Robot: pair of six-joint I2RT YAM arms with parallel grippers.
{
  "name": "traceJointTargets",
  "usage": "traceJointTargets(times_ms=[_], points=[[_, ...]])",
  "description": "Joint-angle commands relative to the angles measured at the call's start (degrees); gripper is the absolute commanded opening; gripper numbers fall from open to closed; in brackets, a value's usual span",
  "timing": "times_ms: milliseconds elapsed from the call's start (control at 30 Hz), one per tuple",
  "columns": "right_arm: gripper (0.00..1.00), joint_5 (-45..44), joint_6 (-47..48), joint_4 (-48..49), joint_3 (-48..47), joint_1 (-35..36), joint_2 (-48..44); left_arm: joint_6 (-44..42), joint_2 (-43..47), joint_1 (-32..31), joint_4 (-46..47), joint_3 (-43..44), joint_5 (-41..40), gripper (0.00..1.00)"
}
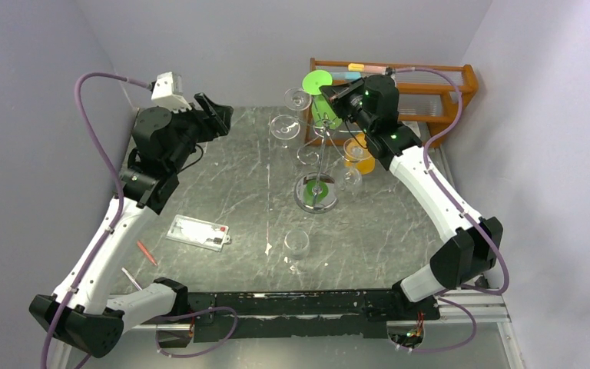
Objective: Place the wine glass upside down on the wine glass rack
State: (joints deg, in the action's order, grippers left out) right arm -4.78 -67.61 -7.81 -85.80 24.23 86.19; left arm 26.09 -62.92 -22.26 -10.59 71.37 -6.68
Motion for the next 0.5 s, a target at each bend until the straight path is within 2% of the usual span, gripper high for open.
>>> traceJointTargets(times_ms=[0, 467], points=[[0.0, -1.7, -3.2, 1.1, 2.8, -0.6, -1.9, -1.3, 0.7, 0.2, -0.6, -1.0, -1.7, 0.75], [0.0, -5.8, -1.5, -2.5, 3.5, -0.6, -6.4, 0.2, -0.5, 0.3, 0.4, -1.7, -1.0, 0.75]])
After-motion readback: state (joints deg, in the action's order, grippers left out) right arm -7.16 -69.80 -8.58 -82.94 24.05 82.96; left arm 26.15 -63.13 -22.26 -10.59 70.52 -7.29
